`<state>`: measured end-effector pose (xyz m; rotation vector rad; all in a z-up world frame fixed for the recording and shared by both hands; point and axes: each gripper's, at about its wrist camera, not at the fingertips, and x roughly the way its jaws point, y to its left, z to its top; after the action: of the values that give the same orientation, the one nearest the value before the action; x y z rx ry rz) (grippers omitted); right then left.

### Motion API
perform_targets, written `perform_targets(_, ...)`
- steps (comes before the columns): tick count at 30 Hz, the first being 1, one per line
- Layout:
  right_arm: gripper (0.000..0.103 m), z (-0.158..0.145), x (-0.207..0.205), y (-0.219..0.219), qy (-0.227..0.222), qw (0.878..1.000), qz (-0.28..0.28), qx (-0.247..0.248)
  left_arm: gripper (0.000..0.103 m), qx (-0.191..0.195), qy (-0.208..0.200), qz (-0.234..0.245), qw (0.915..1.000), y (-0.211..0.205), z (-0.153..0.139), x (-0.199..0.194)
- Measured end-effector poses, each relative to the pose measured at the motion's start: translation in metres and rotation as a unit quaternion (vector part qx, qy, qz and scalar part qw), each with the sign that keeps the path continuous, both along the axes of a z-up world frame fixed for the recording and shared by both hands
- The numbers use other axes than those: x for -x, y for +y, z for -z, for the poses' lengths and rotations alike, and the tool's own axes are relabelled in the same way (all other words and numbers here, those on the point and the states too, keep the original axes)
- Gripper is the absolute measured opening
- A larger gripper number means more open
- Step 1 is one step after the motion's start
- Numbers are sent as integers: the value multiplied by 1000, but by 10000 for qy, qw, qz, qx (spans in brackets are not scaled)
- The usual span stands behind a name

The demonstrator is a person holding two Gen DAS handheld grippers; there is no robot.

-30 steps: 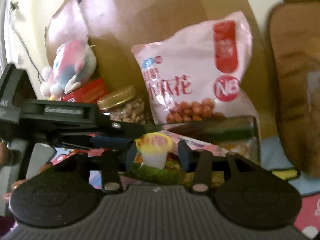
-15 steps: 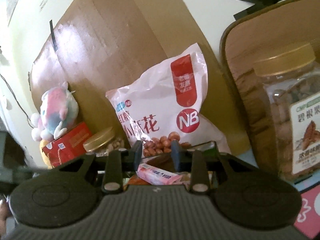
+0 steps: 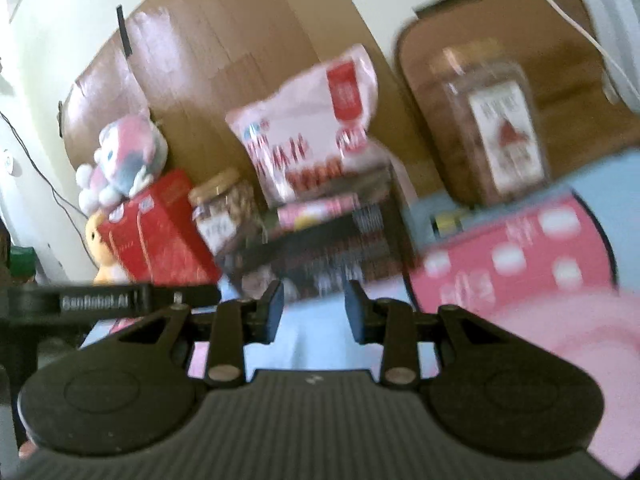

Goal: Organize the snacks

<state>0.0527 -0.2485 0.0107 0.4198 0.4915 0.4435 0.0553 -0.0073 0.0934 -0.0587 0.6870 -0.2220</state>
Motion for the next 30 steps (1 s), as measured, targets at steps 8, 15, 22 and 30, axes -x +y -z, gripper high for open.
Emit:
perform_targets(8, 44, 6, 49, 7, 209, 9995, 172, 133, 103, -81, -173, -461, 9988, 9, 6, 48)
perform_targets(15, 58, -3, 78, 13, -167, 9991, 379, 123, 103, -298, 76, -874, 9957, 20, 20, 63)
perform_targets(22, 61, -1, 81, 19, -99, 9994, 303, 124, 103, -743, -38, -1094, 9912, 19, 25, 67)
perform_targets(30, 61, 5, 79, 18, 33, 9995, 311, 97, 103, -1277, -139, -1103, 9856, 6, 29, 65)
